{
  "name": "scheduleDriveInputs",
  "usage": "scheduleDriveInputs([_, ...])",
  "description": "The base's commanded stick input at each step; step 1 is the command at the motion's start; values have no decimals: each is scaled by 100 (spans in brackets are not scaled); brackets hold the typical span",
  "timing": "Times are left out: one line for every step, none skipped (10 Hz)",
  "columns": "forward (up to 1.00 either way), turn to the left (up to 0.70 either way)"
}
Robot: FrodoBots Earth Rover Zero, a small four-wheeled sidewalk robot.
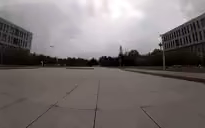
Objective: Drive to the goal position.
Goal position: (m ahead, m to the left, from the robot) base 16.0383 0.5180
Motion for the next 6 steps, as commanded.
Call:
scheduleDriveInputs([70,0])
scheduleDriveInputs([70,0])
scheduleDriveInputs([70,0])
scheduleDriveInputs([70,0])
scheduleDriveInputs([70,0])
scheduleDriveInputs([70,0])
